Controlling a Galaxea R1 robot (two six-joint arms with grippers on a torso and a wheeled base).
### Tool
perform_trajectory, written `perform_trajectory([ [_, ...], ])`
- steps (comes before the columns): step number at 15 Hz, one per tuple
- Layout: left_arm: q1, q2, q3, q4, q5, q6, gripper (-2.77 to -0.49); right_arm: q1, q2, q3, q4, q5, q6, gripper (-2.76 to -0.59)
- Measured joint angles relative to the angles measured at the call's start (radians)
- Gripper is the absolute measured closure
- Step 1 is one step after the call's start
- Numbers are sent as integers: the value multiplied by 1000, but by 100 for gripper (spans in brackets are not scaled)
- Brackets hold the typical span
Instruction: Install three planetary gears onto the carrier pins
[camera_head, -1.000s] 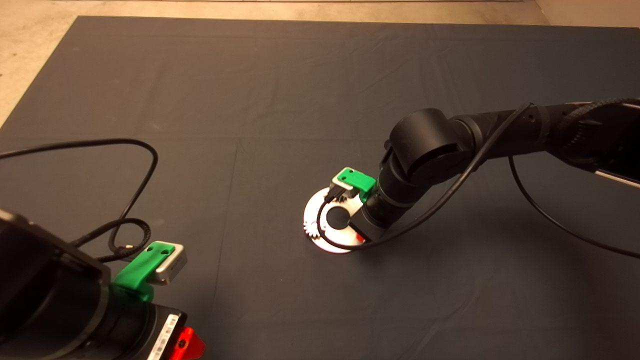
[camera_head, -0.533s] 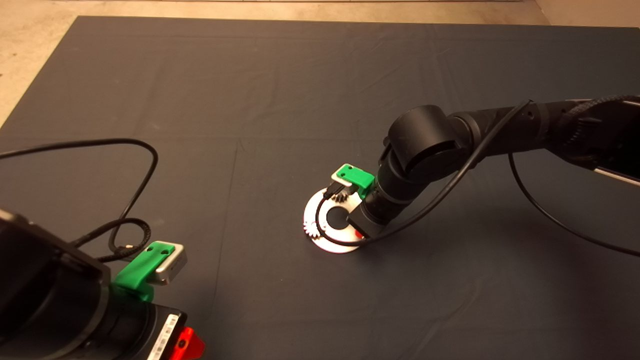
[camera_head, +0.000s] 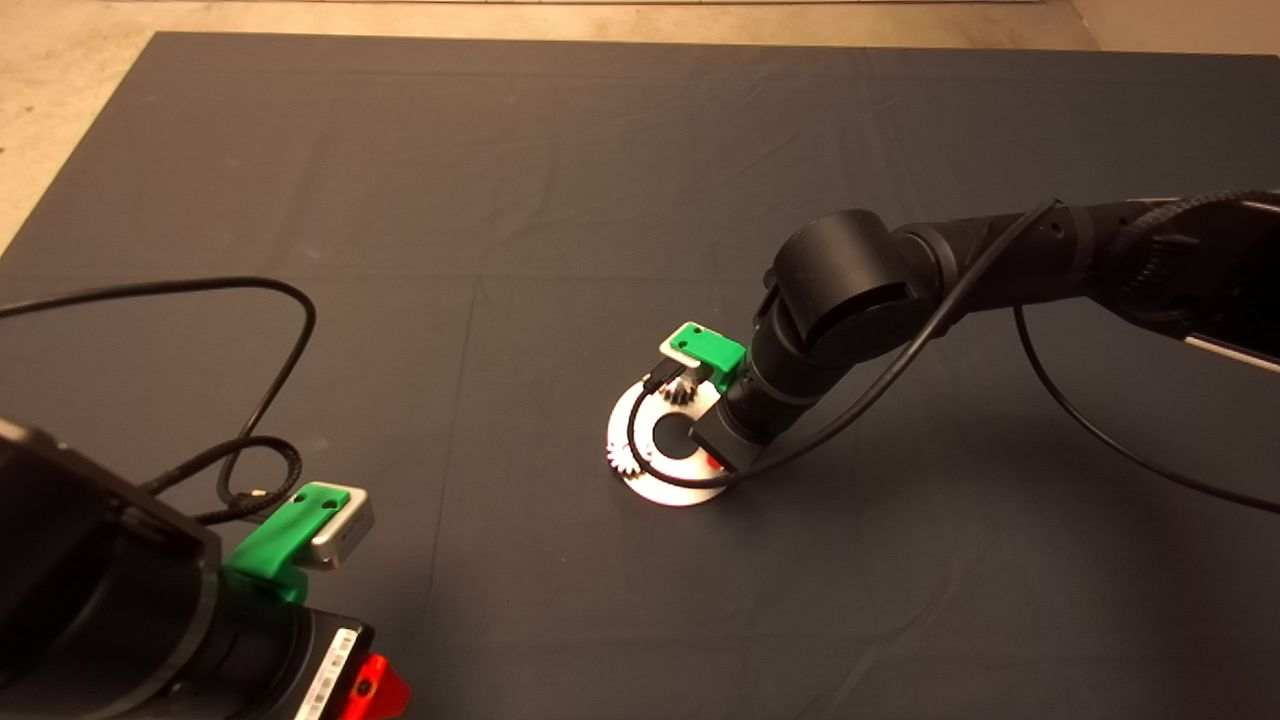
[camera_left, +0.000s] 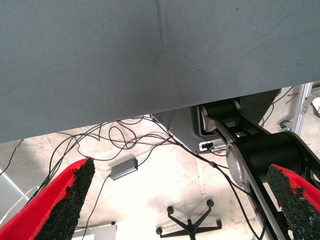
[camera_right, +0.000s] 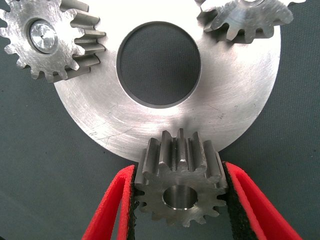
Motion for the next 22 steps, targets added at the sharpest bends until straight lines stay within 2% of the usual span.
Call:
perform_trajectory([
  [22,0,0,0,0,0,0,-248,-3,0,11,-21,0,0,-97],
])
